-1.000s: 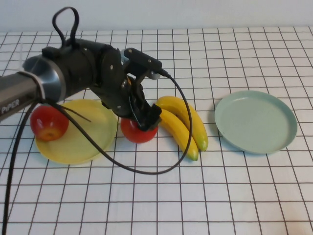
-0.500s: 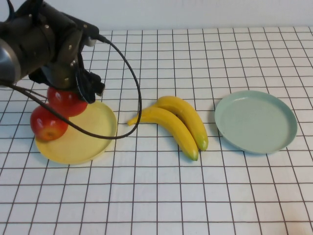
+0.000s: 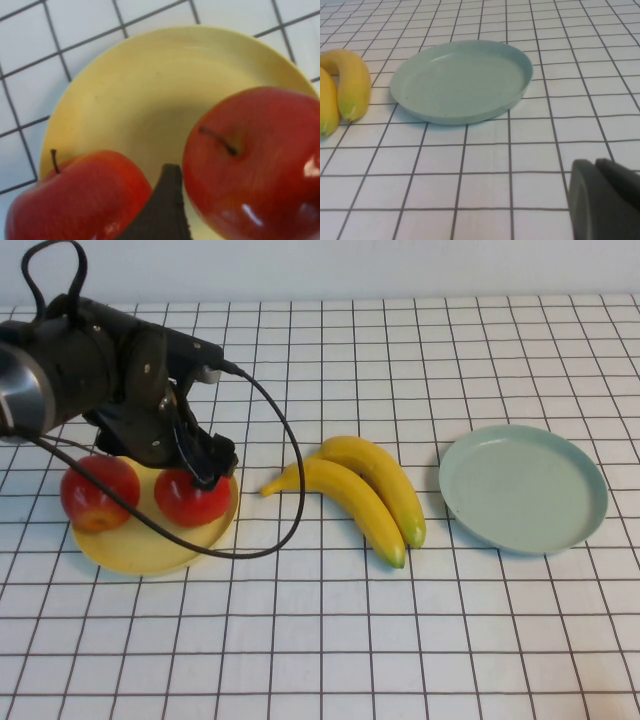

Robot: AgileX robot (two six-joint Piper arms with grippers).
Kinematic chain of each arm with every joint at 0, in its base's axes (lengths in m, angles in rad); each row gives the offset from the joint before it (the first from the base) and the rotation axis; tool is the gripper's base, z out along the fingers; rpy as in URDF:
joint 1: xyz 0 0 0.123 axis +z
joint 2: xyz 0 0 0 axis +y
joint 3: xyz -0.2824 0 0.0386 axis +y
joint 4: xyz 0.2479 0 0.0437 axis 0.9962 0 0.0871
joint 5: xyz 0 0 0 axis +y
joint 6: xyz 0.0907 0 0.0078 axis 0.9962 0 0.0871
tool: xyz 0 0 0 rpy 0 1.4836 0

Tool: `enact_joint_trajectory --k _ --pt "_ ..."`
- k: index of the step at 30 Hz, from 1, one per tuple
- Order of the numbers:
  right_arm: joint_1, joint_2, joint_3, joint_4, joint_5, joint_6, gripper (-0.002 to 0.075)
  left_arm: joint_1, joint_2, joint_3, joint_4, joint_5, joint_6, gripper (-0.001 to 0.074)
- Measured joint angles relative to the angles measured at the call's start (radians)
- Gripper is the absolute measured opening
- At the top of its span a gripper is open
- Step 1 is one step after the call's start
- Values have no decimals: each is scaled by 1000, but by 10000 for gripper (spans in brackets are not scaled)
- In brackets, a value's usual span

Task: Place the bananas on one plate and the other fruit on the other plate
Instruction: Put one type of fruit in the left plate, then put another type of fruit in the right plate

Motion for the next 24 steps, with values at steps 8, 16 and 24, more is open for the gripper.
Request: enact_joint_trajectory --k 8,16,24 --pt "0 0 0 0 0 0 -15 0 -25 0 -23 0 22 668" --pt "0 0 0 0 0 0 -15 0 -246 5 -113 -52 58 643" --pt "0 0 0 0 0 0 -15 0 -586 251 -310 -188 146 88"
